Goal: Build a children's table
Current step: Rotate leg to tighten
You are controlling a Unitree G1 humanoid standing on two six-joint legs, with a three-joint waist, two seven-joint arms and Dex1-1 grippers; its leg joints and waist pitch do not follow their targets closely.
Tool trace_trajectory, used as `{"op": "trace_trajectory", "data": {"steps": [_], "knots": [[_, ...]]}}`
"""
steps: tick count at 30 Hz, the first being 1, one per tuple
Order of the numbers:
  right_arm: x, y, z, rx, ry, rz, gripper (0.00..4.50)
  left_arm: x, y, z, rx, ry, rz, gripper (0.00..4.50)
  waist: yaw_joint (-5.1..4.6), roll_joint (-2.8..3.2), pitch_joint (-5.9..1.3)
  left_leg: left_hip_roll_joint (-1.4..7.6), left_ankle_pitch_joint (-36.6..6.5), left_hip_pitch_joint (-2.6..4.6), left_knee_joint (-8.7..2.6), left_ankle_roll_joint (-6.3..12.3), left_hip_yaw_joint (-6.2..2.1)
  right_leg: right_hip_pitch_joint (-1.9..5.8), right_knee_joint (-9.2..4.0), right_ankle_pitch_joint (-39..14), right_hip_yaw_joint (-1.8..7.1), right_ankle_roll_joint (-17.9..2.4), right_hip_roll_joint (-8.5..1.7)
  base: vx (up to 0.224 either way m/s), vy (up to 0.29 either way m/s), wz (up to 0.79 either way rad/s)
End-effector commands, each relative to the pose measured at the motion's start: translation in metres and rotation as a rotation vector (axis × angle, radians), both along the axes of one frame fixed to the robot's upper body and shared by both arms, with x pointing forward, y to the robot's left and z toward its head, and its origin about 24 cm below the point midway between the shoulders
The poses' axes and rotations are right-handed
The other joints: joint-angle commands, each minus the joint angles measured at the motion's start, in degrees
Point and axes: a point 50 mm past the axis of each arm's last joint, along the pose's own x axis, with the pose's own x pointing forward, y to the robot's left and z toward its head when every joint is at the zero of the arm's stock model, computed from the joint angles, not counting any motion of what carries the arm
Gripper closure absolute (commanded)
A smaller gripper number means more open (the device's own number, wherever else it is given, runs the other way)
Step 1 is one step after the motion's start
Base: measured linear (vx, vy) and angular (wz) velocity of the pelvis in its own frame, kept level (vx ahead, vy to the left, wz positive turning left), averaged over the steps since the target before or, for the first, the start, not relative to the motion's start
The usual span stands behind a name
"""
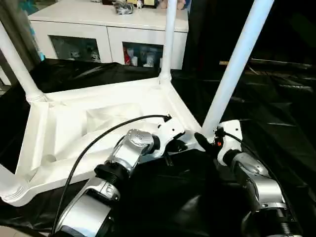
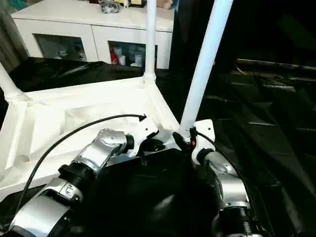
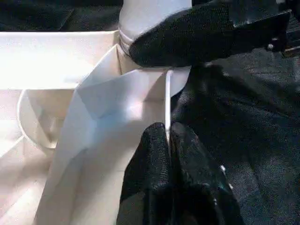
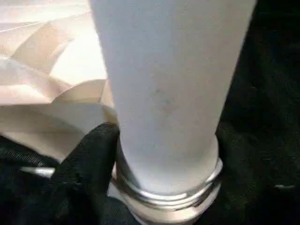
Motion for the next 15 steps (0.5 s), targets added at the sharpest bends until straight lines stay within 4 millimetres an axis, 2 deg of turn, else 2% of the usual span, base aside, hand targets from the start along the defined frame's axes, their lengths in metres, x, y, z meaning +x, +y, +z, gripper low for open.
{"op": "trace_trajectory", "data": {"steps": [1,2,4,6,8,10,11,13,15], "knots": [[-0.007,0.032,0.006,0.031,-0.012,0.262,0.98,-0.010,-0.002,-0.008,-0.035,0.044,-0.065,4.50,0.22,-0.86,-1.54,1.97,-20.3,0.27,-4.48,1.21,-1.45,1.35,-5.05,-22.8,0.90,-7.8,-2.28,0.000,0.000,0.00],[-0.012,0.022,0.009,-0.008,-0.024,0.356,0.98,-0.012,0.007,-0.006,-0.060,0.051,-0.130,4.50,0.33,-1.02,-1.56,2.02,-19.0,0.09,-4.40,2.03,-1.30,1.52,-4.96,-20.9,0.97,-8.0,-2.24,0.000,0.000,0.00],[-0.013,0.018,0.009,-0.022,-0.028,0.374,0.98,-0.013,0.010,-0.005,-0.065,0.060,-0.145,4.50,0.35,-1.00,-1.56,2.02,-18.1,0.03,-4.30,2.55,-1.16,1.49,-4.80,-19.7,1.07,-8.5,-2.29,0.000,0.000,0.00],[-0.016,0.007,0.012,-0.041,-0.033,0.434,0.98,-0.018,0.019,-0.003,-0.093,0.088,-0.227,4.50,0.48,-0.98,-1.68,2.06,-17.0,0.02,-4.19,2.86,-1.12,1.56,-4.69,-19.7,1.03,-9.1,-2.49,0.000,0.000,0.00],[-0.020,-0.004,0.016,-0.044,-0.033,0.489,0.98,-0.022,0.028,-0.001,-0.114,0.120,-0.278,4.50,0.82,-1.09,-1.75,2.31,-14.8,0.25,-3.99,3.82,-0.89,1.63,-4.15,-15.0,1.07,-11.1,-2.39,0.000,0.000,0.00],[-0.024,-0.009,0.018,-0.043,-0.026,0.525,0.98,-0.024,0.033,-0.001,-0.113,0.141,-0.292,4.50,0.93,-1.05,-1.77,2.39,-13.3,0.05,-3.93,4.69,-0.86,1.83,-3.68,-12.1,1.03,-12.0,-2.29,0.000,0.000,0.00],[-0.027,-0.014,0.019,-0.046,-0.017,0.563,0.98,-0.026,0.038,-0.001,-0.107,0.162,-0.307,4.50,1.15,-1.11,-1.82,2.42,-12.4,0.27,-3.74,5.19,-0.70,1.67,-3.55,-10.3,1.03,-12.8,-2.22,0.000,0.000,0.00],[-0.030,-0.018,0.020,-0.050,-0.009,0.597,0.98,-0.027,0.043,-0.001,-0.101,0.181,-0.319,4.50,1.50,-1.07,-1.84,2.41,-10.8,0.08,-3.67,5.67,-0.71,2.03,-3.10,-7.9,0.98,-13.5,-2.24,0.000,0.000,0.00],[-0.032,-0.021,0.021,-0.046,-0.005,0.617,0.98,-0.028,0.046,-0.002,-0.100,0.191,-0.326,4.50,1.66,-1.02,-1.84,2.43,-10.0,0.30,-3.54,6.17,-0.62,1.96,-2.95,-6.3,1.00,-14.2,-2.27,0.000,0.000,0.00]]}}
